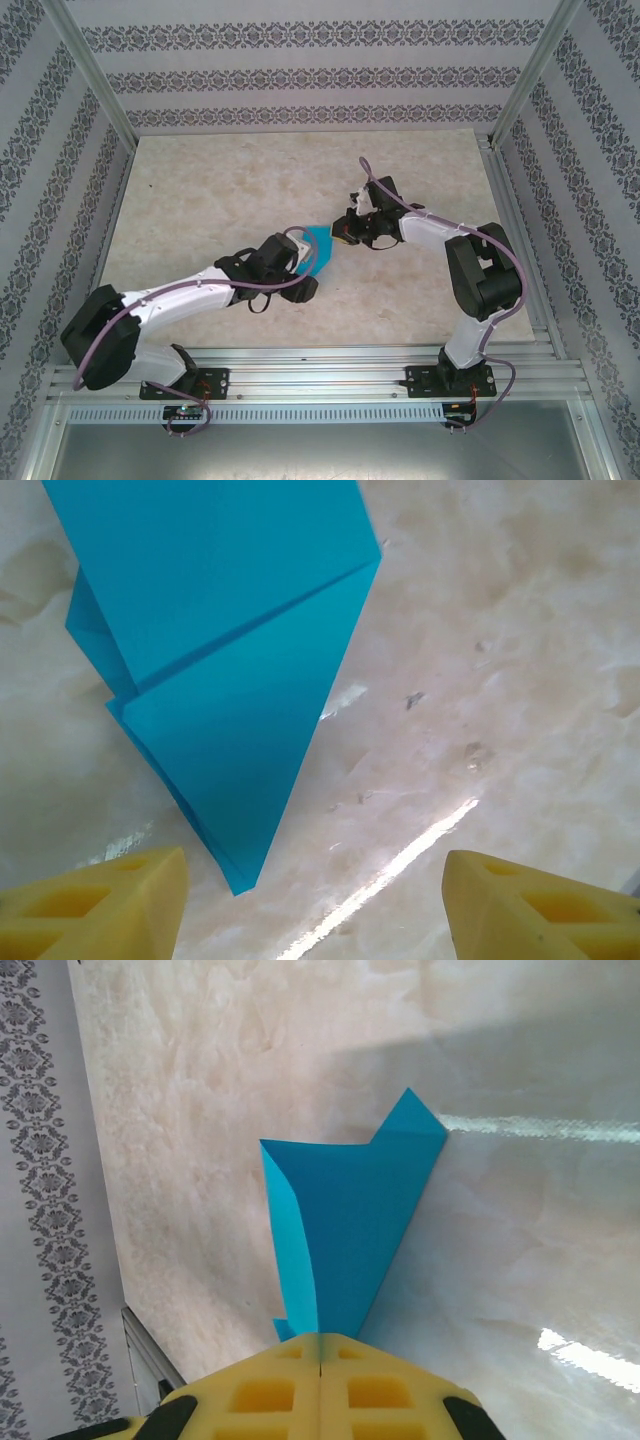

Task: Fold a paper plane with a square sheet of paper (fold left side to right side)
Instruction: Fold the wing for the fifth time at the center of the table.

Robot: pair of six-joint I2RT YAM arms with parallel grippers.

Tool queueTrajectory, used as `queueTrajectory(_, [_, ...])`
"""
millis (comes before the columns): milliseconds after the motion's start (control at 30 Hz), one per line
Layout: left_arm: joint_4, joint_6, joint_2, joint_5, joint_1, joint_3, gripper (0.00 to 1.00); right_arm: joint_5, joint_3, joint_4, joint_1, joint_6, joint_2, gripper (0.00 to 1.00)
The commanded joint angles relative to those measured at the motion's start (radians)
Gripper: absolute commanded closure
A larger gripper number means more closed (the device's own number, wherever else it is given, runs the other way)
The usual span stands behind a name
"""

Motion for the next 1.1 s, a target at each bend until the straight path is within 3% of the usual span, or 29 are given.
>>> queueTrajectory(0, [0.011, 0.034, 0.059, -0.097, -0.022, 0.065, 0.30, 0.028, 0.046, -0.074, 0.012, 0.030, 0.018, 1.00])
queueTrajectory(533, [0.035, 0.047, 0.291, -0.276, -0.094, 0.184, 0.34, 0.030, 0.074, -0.068, 0.027, 0.061, 0.081, 1.00])
queueTrajectory(833, [-0.012, 0.037, 0.342, -0.396, -0.100, 0.230, 0.46, 0.027, 0.090, -0.078, 0.031, 0.060, 0.107, 1.00])
queueTrajectory(1067, [-0.008, 0.039, 0.354, -0.395, -0.100, 0.225, 0.64, 0.036, 0.109, -0.085, 0.033, 0.061, 0.126, 1.00])
